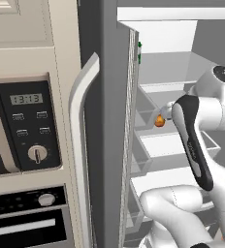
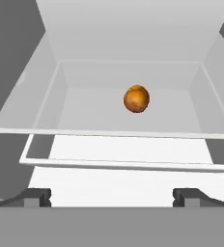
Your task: Pick up each peach from the fridge and place one peach on each plate on the dining counter.
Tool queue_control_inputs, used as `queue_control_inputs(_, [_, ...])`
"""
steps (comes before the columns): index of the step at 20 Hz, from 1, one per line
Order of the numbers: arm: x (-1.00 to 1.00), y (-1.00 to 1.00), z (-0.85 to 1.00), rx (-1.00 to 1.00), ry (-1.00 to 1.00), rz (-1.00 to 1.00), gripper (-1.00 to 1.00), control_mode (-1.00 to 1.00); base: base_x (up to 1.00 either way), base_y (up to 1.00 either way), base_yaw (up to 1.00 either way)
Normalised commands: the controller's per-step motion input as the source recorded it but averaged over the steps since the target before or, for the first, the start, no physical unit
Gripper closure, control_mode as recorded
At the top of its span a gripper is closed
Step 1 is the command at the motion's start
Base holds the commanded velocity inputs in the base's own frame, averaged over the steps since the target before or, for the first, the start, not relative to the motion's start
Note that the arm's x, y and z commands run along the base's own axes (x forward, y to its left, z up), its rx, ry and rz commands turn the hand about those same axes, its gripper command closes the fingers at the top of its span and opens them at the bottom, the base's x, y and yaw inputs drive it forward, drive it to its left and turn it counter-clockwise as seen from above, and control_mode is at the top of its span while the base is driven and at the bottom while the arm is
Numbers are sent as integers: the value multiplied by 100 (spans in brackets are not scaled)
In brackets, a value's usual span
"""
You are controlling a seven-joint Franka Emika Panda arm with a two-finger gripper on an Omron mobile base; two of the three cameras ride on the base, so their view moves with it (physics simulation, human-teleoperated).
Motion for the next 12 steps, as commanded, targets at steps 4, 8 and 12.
queue_control_inputs(4, [48, -12, -27, 0, 2, 0, -100, -100, 0, 0, 0])
queue_control_inputs(8, [63, -22, -43, 0, 5, 0, -100, -100, 0, 0, 0])
queue_control_inputs(12, [62, -25, -48, 0, 7, 0, -100, -100, 0, 0, 0])
